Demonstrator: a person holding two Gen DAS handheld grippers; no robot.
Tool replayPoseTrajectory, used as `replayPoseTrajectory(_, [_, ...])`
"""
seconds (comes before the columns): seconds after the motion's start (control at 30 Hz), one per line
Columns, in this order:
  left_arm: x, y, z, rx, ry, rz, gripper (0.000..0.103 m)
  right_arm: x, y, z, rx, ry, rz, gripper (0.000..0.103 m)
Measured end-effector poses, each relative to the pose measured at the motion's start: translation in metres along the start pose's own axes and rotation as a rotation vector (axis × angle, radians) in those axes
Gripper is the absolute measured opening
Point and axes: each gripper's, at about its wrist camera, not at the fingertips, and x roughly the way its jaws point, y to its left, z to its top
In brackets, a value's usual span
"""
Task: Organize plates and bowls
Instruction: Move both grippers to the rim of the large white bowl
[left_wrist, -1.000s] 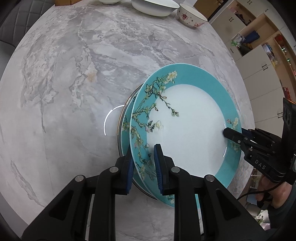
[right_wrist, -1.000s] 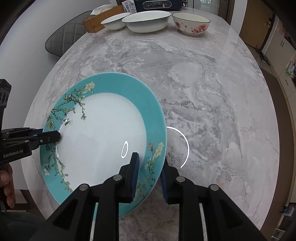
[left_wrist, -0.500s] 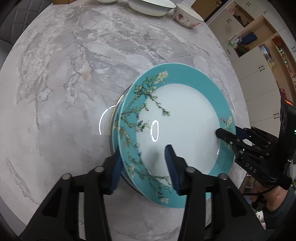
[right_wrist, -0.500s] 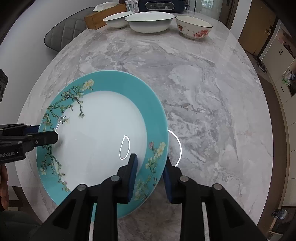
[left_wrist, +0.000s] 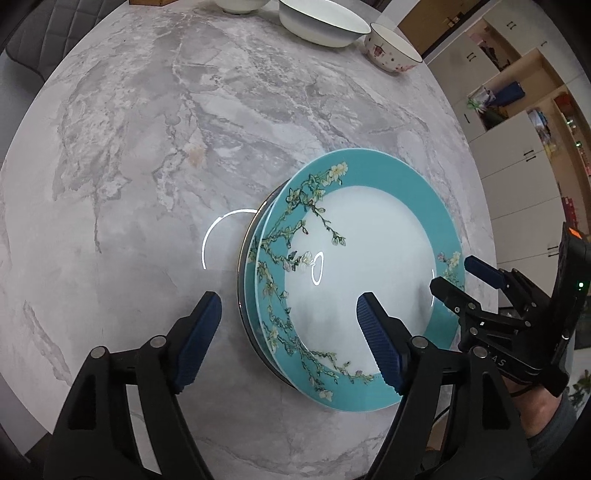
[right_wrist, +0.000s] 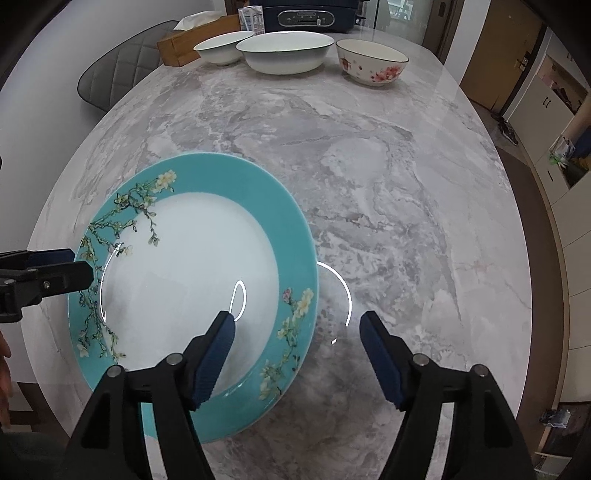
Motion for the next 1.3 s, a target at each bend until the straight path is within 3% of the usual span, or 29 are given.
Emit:
replayPoseTrajectory(0.13, [-0.019, 0.015, 0.012, -0.065, -0.034, -0.032, 0.103, -0.023, -0.015, 0.006, 0.04, -0.048, 0.027, 0.095])
replayPoseTrajectory(0.17, [-0.025, 0.018, 0.018, -0.068, -0.05, -0.022, 0.103, -0.029, -0.021, 0.01, 0.049, -0.053, 0.048, 0.103])
replayPoseTrajectory(0.4, [-0.074, 0.006, 0.09, 0.026, -0.229, 0.019, 0.103, -0.045, -0.052, 0.077, 0.113, 0.005, 0.216, 0.103])
replayPoseTrajectory(0.57, [-0.064, 0.0, 0.162, -0.025, -0.146, 0.015, 0.103, -0.057, -0.064, 0.16, 0.087, -0.018, 0.264, 0.103])
replayPoseTrajectory(0.73, [-0.047, 0.002, 0.235, -0.086, -0.18, 0.039, 0.103, -0.064, -0.068, 0.26, -0.039, -0.129, 0.273, 0.1])
replayPoseTrajectory(0.9, [-0.016, -0.001, 0.3, -0.094, -0.181, 0.07, 0.103, -0.027, -0.072, 0.351, -0.114, -0.107, 0.288, 0.092])
replayPoseTrajectory(1.03, [0.012, -0.003, 0.337, -0.105, -0.163, 0.096, 0.103, 0.015, -0.065, 0.398, -0.164, -0.054, 0.277, 0.088])
replayPoseTrajectory(1.3, [0.073, 0.006, 0.377, -0.151, -0.104, 0.133, 0.101, 0.105, -0.051, 0.43, -0.226, 0.094, 0.247, 0.07])
